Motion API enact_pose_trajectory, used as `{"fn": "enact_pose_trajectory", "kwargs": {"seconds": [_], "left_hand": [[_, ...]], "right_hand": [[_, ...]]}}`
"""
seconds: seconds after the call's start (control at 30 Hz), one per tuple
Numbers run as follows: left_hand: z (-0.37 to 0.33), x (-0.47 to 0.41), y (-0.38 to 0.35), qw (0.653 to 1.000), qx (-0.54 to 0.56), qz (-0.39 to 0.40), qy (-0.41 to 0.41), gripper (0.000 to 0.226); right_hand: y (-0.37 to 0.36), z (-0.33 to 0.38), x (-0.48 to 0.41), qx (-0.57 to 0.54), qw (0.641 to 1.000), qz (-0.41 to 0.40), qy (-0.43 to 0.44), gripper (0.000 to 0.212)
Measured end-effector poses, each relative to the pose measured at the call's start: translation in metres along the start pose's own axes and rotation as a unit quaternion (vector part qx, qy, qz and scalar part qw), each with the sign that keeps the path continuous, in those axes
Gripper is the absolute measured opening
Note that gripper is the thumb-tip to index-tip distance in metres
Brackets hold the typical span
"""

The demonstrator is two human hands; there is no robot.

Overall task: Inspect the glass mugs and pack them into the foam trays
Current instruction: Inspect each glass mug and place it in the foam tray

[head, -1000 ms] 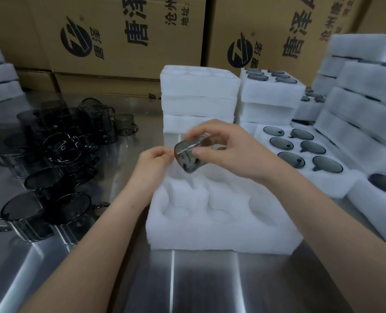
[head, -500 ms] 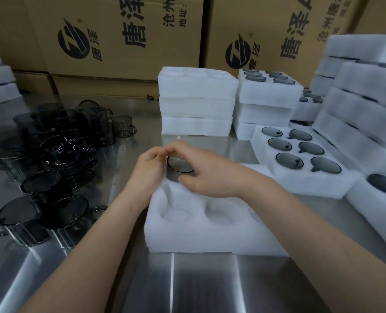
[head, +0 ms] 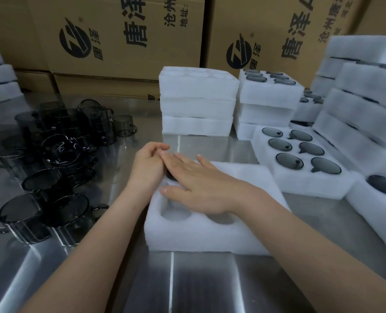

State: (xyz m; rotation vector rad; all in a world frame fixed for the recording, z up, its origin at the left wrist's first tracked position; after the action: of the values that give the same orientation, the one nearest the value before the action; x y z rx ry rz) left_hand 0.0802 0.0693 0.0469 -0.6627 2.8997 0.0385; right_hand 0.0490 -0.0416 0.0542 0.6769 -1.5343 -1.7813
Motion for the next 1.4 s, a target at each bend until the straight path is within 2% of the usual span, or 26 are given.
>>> {"fn": "enact_pose_trajectory", "kwargs": {"seconds": [0.07,0.13,0.23,0.3,0.5,0.6,0.77,0.93,1.13,1.23,1.4], "left_hand": [[-0.013,-0.003,0.009,0.997,-0.044,-0.043,-0.048,0.025],[-0.030,-0.006,0.013,0.988,-0.098,-0.077,-0.096,0.025],[-0.048,-0.020,0.007,0.960,-0.229,-0.099,-0.127,0.031],[-0.051,-0.037,0.000,0.946,-0.294,-0.090,-0.106,0.035],[-0.028,-0.091,0.000,0.879,-0.475,-0.029,-0.023,0.040],[-0.012,-0.114,0.011,0.862,-0.507,-0.011,0.008,0.051],[0.008,-0.136,0.021,0.849,-0.526,0.019,0.039,0.056],[0.005,-0.143,0.026,0.837,-0.547,-0.008,-0.001,0.043],[0.001,-0.140,0.029,0.842,-0.537,-0.019,-0.042,0.008],[-0.005,-0.136,0.032,0.840,-0.538,-0.029,-0.057,0.017],[-0.032,-0.120,0.022,0.847,-0.524,-0.019,-0.087,0.021]], "right_hand": [[0.013,-0.006,0.002,-0.108,0.992,-0.061,-0.014,0.066],[0.034,-0.022,0.010,-0.216,0.961,-0.166,-0.048,0.058],[0.057,-0.051,0.026,-0.242,0.917,-0.301,-0.100,0.029],[0.059,-0.066,0.032,-0.248,0.901,-0.329,-0.138,0.022],[0.051,-0.081,0.032,-0.231,0.901,-0.313,-0.193,0.024],[0.049,-0.082,0.031,-0.224,0.906,-0.303,-0.192,0.022],[0.048,-0.083,0.028,-0.214,0.912,-0.299,-0.183,0.021],[0.047,-0.080,0.027,-0.206,0.919,-0.289,-0.173,0.021],[0.048,-0.079,0.027,-0.207,0.921,-0.286,-0.165,0.022],[0.047,-0.080,0.026,-0.214,0.919,-0.284,-0.168,0.021],[0.047,-0.082,0.029,-0.243,0.909,-0.286,-0.181,0.024]]}}
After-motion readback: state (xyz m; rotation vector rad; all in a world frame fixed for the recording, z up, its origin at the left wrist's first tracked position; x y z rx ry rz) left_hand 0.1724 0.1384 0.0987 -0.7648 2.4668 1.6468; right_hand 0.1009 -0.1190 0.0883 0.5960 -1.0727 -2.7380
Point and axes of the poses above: each hand's wrist, its own x-axis away from the middle knuckle, its own y-axis out of the back of the hand, z = x × y, the point moved 10 cm from there along -x, towards the middle knuckle, and after that the axes turned 7 degrees about x, right-handed, at the moved point
